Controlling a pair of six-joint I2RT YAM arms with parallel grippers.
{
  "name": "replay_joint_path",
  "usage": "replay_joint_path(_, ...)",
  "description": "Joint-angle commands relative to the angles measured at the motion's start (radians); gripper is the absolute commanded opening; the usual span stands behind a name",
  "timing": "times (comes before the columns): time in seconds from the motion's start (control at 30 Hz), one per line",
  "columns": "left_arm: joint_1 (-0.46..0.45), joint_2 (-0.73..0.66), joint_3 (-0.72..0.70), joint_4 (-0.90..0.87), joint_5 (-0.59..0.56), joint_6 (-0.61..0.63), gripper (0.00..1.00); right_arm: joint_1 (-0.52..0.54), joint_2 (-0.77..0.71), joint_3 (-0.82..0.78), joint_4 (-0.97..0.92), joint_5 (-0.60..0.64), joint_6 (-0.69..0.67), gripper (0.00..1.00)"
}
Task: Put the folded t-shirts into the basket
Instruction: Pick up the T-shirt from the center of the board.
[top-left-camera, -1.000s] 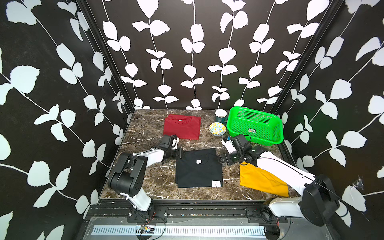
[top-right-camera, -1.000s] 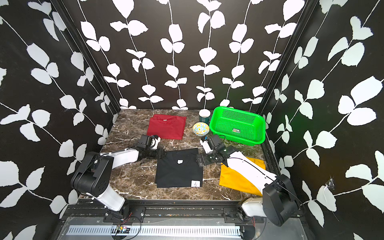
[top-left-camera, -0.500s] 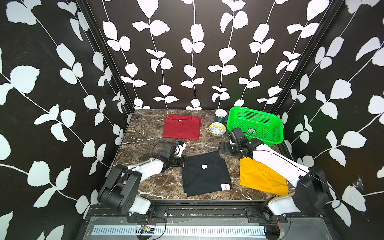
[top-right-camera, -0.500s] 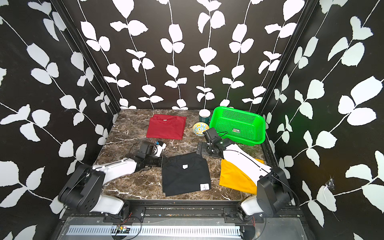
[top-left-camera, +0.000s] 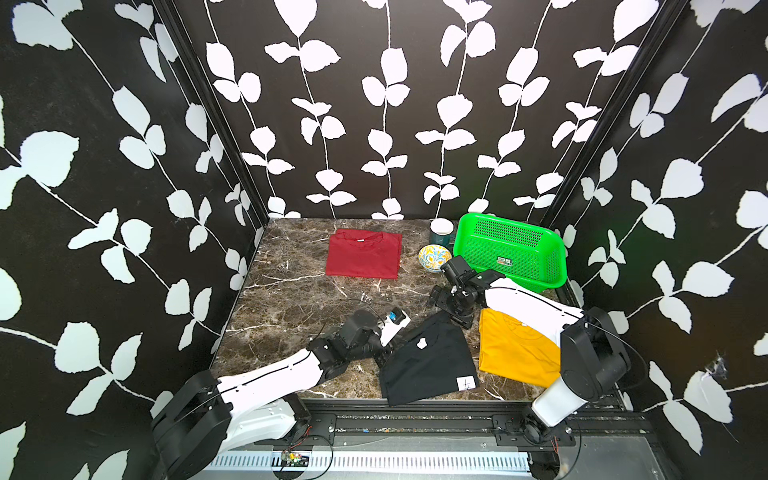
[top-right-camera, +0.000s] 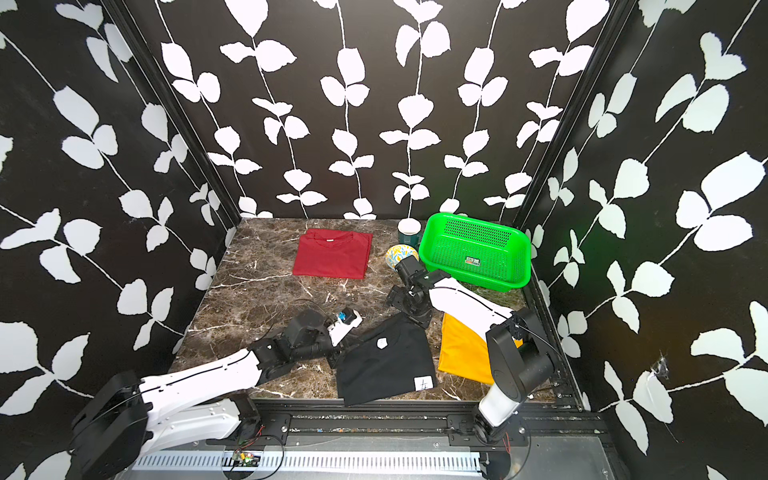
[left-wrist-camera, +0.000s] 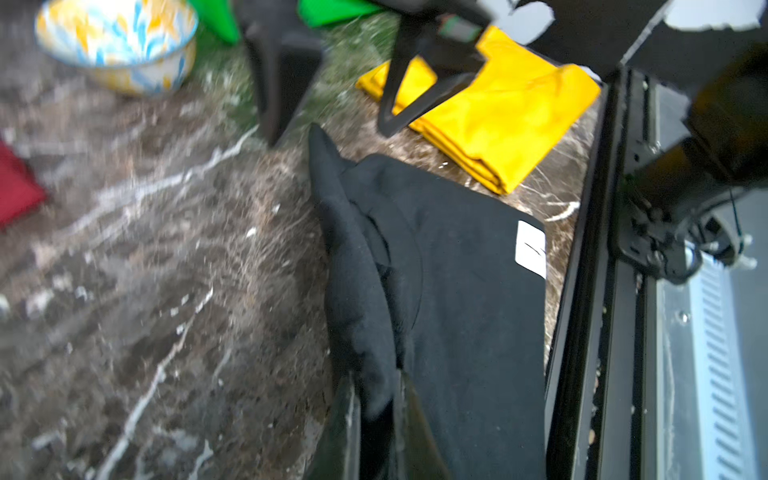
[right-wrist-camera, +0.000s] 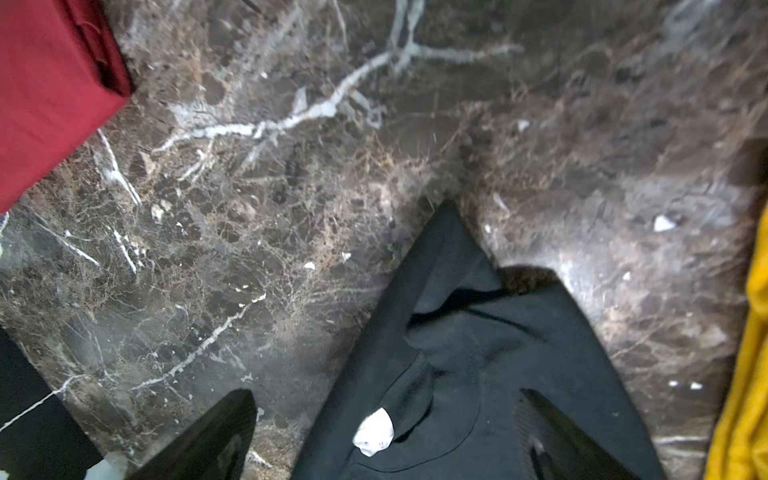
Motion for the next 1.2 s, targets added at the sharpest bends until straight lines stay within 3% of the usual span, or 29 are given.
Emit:
replay_joint_path(0.0,-0.049,-0.023,-0.024,0.038,-0.052,0.167,0.00,0.008,0.023,0.005,-0.017,-0.092,0.045,0.99)
replay_joint_path(0.23,-0.186,-0.014,-0.013,0.018,-0.148,0.338,0.00,0.007,0.057,-0.026,-0.017,-0.138,0.125,0.99)
replay_joint_path(0.5,-0.224,-0.062,-0.017,-0.001,-0.205,0.393,0.00,-0.041,0.056,-0.057,-0.088,-0.060,0.133,0.96)
replay_joint_path(0.57,-0.231,-0.087,-0.034,0.017,-0.199,0.417,0.00,-0.050,0.058,-0.081,-0.052,-0.073,0.145,0.88)
replay_joint_path(0.77,-0.246,-0.131,-0.062,0.036,-0.187,0.465,0.00,-0.076,0.075,-0.144,0.059,-0.149,0.207,0.46)
replay_joint_path(0.93,-0.250,-0.126,-0.022,-0.009,-0.185,0.481,0.00,-0.091,0.023,-0.168,0.093,-0.163,0.232,0.04)
replay_joint_path(0.97,-0.249,-0.126,-0.013,-0.016,-0.185,0.487,0.00,-0.095,0.004,-0.174,0.091,-0.163,0.239,0.00)
replay_joint_path(1.17,-0.252,-0.123,0.064,-0.064,-0.195,0.507,0.00,-0.137,-0.172,-0.193,0.028,-0.112,0.259,0.00)
